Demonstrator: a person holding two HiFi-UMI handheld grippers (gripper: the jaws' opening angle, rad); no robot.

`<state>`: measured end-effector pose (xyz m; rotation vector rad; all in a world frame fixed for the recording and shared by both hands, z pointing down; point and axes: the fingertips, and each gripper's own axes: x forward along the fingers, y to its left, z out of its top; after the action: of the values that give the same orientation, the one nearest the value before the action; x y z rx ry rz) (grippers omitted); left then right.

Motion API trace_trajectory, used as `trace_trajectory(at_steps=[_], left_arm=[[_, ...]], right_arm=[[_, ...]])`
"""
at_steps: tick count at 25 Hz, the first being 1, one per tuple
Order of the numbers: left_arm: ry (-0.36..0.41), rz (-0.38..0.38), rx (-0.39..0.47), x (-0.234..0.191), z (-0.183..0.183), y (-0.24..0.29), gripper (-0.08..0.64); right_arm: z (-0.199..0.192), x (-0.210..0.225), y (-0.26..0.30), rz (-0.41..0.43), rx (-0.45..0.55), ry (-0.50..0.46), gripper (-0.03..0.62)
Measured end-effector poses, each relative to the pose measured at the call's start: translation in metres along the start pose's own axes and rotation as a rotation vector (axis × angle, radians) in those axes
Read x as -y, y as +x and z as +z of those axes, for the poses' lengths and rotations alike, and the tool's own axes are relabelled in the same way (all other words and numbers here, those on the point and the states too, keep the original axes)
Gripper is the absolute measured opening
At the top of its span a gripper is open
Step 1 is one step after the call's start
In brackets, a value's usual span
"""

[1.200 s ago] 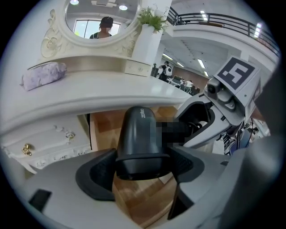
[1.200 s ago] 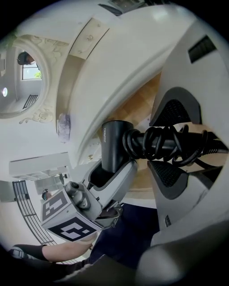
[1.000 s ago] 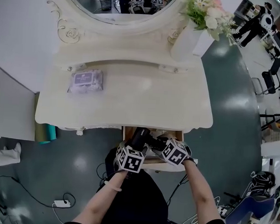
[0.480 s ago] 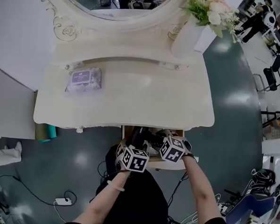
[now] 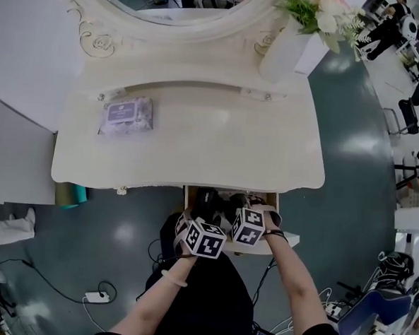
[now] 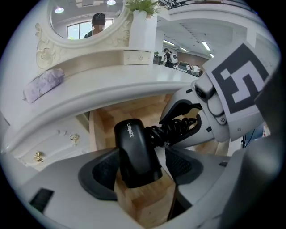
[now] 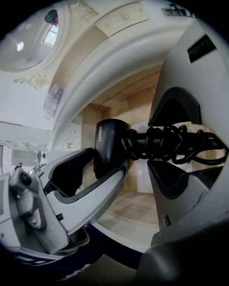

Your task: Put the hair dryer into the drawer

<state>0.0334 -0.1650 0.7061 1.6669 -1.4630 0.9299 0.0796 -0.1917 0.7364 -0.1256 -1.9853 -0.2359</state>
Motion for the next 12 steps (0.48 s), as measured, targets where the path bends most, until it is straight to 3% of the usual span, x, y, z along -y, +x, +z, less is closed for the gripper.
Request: trace_trajectory(at_steps=[7,10,12], left_arm=[[-0.012,-0.007,0.021,-0.0012,0.0014,-0.0015,0.339],[-0.021,-0.013,0.039,-0.0023,0.003,-0.0026,0.339],[-0.023,-0.015,0.048,-0.0031,0.0024,-0.0043,0.341]], right_arm=[[-0.0046,0.0008,0.0042,-0.057,0.002,0.021,0.248],[-0.0029,0.0036,0.0009,-0.094,0.009,0.006,0.288],[-0.0034,0.0002,-0.0022,-0.079,0.009,0.018,0.354]])
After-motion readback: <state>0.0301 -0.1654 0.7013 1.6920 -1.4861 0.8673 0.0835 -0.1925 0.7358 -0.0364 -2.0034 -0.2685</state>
